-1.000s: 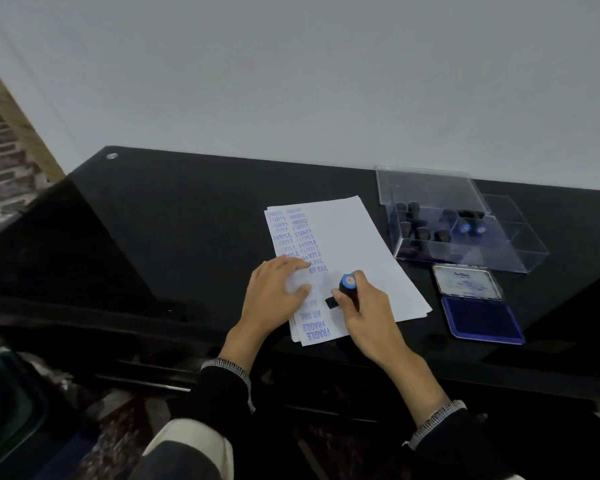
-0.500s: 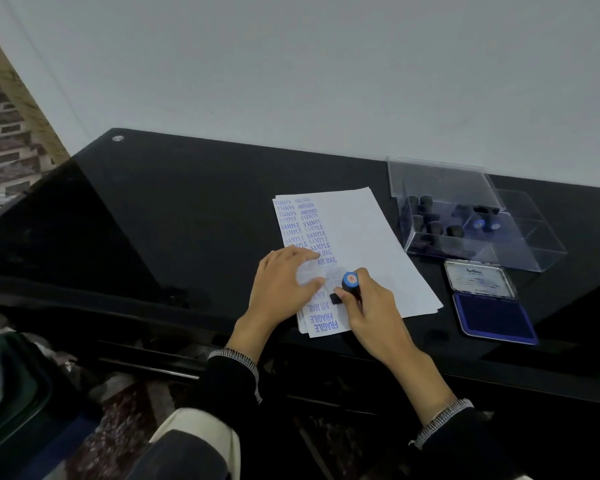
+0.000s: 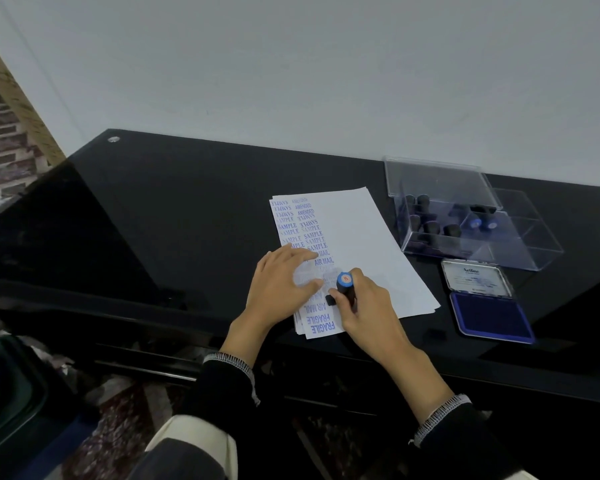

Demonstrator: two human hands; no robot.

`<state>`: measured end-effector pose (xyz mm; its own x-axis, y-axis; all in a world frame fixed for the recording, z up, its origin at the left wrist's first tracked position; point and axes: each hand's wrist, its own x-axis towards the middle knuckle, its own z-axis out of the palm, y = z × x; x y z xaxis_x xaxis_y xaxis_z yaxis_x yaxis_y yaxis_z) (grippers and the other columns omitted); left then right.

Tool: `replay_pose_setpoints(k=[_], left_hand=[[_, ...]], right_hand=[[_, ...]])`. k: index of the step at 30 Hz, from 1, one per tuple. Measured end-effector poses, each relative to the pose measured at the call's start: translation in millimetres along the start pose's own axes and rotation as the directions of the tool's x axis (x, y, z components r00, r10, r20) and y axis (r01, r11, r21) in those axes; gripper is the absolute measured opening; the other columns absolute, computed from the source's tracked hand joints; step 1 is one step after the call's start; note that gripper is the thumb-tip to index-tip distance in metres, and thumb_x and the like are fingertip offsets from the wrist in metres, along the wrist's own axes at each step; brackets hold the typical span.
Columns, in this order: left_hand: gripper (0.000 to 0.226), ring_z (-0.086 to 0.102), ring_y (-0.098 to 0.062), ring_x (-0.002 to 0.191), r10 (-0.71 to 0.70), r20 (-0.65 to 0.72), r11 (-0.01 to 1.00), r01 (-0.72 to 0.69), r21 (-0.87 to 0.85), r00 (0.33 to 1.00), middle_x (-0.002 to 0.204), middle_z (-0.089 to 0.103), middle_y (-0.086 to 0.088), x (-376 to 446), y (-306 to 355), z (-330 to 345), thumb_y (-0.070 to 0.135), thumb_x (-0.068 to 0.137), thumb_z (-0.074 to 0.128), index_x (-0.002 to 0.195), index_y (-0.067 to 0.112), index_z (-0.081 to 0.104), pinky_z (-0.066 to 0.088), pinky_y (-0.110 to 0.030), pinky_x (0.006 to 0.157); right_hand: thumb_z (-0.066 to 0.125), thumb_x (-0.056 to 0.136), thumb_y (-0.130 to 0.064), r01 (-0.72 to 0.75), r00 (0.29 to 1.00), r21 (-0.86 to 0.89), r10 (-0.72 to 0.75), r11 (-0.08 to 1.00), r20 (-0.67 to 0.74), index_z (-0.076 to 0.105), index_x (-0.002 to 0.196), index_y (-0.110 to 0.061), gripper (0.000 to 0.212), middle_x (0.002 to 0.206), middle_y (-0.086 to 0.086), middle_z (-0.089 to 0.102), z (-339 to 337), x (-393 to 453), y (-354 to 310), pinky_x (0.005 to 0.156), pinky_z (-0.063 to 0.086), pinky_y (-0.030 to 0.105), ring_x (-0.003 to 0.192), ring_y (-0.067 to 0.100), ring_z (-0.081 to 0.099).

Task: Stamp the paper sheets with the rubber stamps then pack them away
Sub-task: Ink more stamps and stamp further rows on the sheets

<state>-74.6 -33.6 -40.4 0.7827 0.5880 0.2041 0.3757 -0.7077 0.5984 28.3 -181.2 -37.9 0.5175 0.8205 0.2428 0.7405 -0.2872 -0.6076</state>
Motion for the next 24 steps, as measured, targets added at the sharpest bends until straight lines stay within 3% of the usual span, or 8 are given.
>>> replay_pose_setpoints(k=[7,12,14,16,18,20,24], left_hand=[[0.086,-0.001,-0.008,0.147,0.021,0.230,0.999,-0.032,0.043,0.973,0.155,0.024,0.015,4.3,-2.0,-7.6,0.074,0.066,0.044,0.144,0.041,0.030,-0.005,-0.038,0.117],[0.082,-0.003,-0.008,0.147,0.032,0.278,0.997,-0.051,0.062,0.960,0.156,0.021,0.014,4.8,-2.9,-9.5,0.064,0.071,0.051,0.146,0.039,0.029,-0.007,-0.038,0.118],[0.064,0.006,-0.008,0.146,0.009,0.184,0.997,0.005,-0.075,0.983,0.154,0.028,0.013,2.4,-3.5,-8.2,0.050,0.082,0.057,0.142,0.037,0.038,0.001,-0.037,0.119],[0.043,0.023,-0.006,0.142,-0.088,-0.006,0.942,0.081,-0.326,0.996,0.146,0.041,0.012,-1.0,-2.0,-7.6,0.022,0.091,0.060,0.132,0.032,0.052,0.019,-0.037,0.118],[0.035,0.033,-0.006,0.137,-0.189,-0.182,0.881,0.085,-0.465,0.965,0.136,0.050,0.010,-3.0,0.1,-8.0,0.008,0.093,0.057,0.123,0.025,0.060,0.031,-0.039,0.115],[0.027,0.033,-0.006,0.138,-0.238,-0.285,0.893,0.094,-0.441,0.928,0.129,0.054,0.012,-4.9,3.5,-8.6,0.009,0.094,0.055,0.119,0.020,0.062,0.027,-0.040,0.117],[0.025,0.027,-0.015,0.143,-0.213,-0.444,0.976,0.214,-0.047,0.870,0.131,0.058,0.005,-7.2,1.0,-3.7,0.023,0.094,0.055,0.116,0.017,0.065,0.000,-0.039,0.121]], right_hand=[[0.057,0.093,-0.024,-0.005,1.000,0.030,0.006,1.000,-0.017,0.038,0.085,-0.022,0.021,0.071,-0.012,0.047,-1.3,1.0,-2.6,0.055,0.036,0.011,0.061,0.005,0.048],[0.057,0.092,-0.024,-0.010,1.000,0.049,0.011,0.999,-0.010,0.038,0.084,-0.023,0.021,0.072,-0.008,0.054,-1.0,3.7,-2.8,0.055,0.036,0.011,0.062,0.006,0.051],[0.057,0.092,-0.024,-0.013,1.000,0.059,0.013,0.998,-0.012,0.037,0.084,-0.024,0.021,0.078,-0.002,0.061,0.1,3.0,-1.7,0.057,0.037,0.012,0.065,0.008,0.054],[0.057,0.092,-0.024,-0.022,1.000,0.053,0.023,0.998,-0.017,0.037,0.084,-0.023,0.022,0.078,-0.001,0.060,1.0,2.0,-1.7,0.056,0.036,0.013,0.066,0.010,0.054],[0.057,0.092,-0.025,-0.026,1.000,0.044,0.027,0.999,-0.011,0.037,0.084,-0.023,0.022,0.078,0.000,0.059,1.2,2.0,-2.4,0.056,0.037,0.013,0.066,0.011,0.054],[0.057,0.092,-0.024,-0.029,1.000,0.051,0.029,0.998,-0.008,0.037,0.084,-0.022,0.022,0.079,0.000,0.061,0.2,2.2,-3.2,0.056,0.038,0.013,0.066,0.012,0.055],[0.059,0.091,-0.021,-0.031,0.999,0.088,0.033,0.996,-0.012,0.040,0.083,-0.018,0.021,0.073,-0.005,0.056,-3.4,2.0,-5.9,0.057,0.039,0.009,0.063,0.007,0.054]])
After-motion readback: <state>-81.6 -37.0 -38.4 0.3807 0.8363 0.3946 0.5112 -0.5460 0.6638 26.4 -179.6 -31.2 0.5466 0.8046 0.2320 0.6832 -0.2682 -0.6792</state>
